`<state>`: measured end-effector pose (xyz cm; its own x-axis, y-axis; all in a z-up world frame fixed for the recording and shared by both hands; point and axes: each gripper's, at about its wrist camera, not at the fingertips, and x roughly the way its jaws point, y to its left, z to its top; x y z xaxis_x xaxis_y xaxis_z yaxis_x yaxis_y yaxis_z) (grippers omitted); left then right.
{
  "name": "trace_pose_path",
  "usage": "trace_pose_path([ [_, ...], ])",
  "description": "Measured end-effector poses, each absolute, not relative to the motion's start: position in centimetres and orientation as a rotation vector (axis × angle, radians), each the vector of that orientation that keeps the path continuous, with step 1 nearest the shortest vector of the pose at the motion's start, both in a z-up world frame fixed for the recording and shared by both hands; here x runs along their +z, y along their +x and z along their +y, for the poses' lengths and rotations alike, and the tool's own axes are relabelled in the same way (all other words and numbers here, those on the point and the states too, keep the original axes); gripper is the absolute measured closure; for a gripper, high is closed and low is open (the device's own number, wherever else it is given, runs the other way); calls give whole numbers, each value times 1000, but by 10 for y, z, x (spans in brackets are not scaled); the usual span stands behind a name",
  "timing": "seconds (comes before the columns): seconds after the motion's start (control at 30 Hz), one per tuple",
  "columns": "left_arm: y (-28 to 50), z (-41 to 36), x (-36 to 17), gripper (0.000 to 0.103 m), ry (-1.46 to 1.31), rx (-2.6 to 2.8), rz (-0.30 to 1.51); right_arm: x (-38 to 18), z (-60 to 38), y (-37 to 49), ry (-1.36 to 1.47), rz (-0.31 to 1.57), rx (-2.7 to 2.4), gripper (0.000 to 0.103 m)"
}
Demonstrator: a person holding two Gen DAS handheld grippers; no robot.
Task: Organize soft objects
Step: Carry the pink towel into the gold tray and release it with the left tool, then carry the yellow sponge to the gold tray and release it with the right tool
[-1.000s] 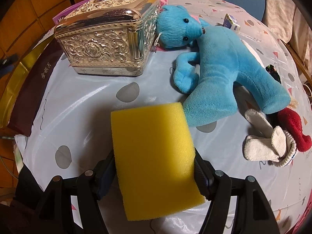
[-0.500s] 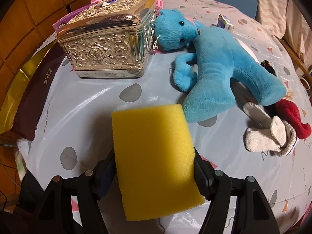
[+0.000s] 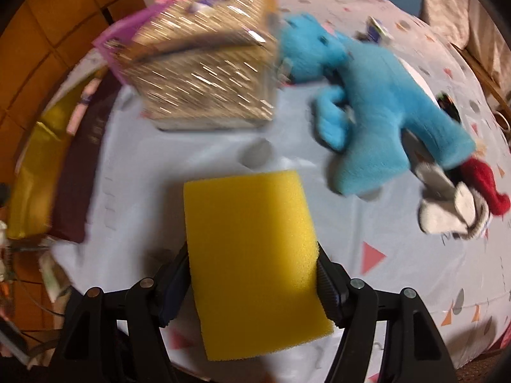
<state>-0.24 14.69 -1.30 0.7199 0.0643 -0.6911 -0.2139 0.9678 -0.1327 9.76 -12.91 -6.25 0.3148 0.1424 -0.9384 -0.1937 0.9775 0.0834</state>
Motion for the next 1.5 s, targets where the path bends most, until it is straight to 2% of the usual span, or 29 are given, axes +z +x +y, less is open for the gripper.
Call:
trace_pose_path([
  [0.27,-13,184,-8,9,-275,251,718,-17,-45,98,-89,1148,416,33],
  [0.57,-23,212,-10,9,-325,312,707,7,22,105,-68,1113,574,33],
  [0.87,-33,238,-4,9,-367,374,666,-16,78,114,-42,1164,624,31],
  [1.07,-36,247,-8,9,-394,382,679,-42,98,120,-123,1144,552,31],
  [1.13,-37,247,-10,9,-395,379,686,-48,98,120,-123,1137,547,26],
  [1.17,-36,247,-11,9,-397,379,688,-49,96,120,-124,1134,537,18],
  [1.5,-35,241,-13,9,-390,360,697,-24,75,104,-110,1012,532,17],
])
